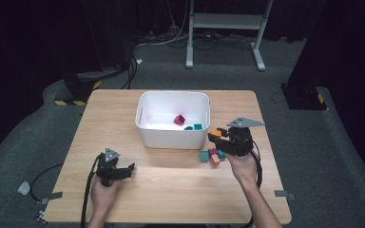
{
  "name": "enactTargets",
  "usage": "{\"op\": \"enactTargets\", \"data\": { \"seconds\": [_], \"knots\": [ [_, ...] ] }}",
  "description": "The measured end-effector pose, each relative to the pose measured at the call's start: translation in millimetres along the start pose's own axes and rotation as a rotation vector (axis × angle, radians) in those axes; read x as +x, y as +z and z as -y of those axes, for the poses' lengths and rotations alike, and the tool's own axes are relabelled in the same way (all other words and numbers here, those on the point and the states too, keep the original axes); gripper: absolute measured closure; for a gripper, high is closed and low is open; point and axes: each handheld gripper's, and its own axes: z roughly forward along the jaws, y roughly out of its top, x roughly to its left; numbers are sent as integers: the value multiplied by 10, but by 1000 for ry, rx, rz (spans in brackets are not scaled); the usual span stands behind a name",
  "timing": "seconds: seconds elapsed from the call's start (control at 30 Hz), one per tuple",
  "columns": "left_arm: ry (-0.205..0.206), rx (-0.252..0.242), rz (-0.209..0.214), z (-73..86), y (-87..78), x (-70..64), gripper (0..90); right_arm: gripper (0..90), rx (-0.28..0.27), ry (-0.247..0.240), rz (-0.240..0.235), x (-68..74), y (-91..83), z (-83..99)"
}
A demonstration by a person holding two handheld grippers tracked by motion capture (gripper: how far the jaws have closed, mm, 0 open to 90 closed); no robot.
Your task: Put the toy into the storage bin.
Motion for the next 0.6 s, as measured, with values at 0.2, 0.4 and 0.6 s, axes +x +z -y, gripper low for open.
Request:
{"op": "enactTargets", "data": {
  "seconds": [0.2, 0.4, 0.6],
  "knots": [
    [0, 0, 0, 0, 0, 0, 147, 550, 4, 2, -18, 30, 26, -146],
    [0, 0, 0, 0, 0, 0, 147, 550, 7, 7, -29, 29, 81, -307],
    [0, 0, -1, 0, 0, 0, 147, 550, 3, 23, -42, 25, 182, -492]
  ]
}}
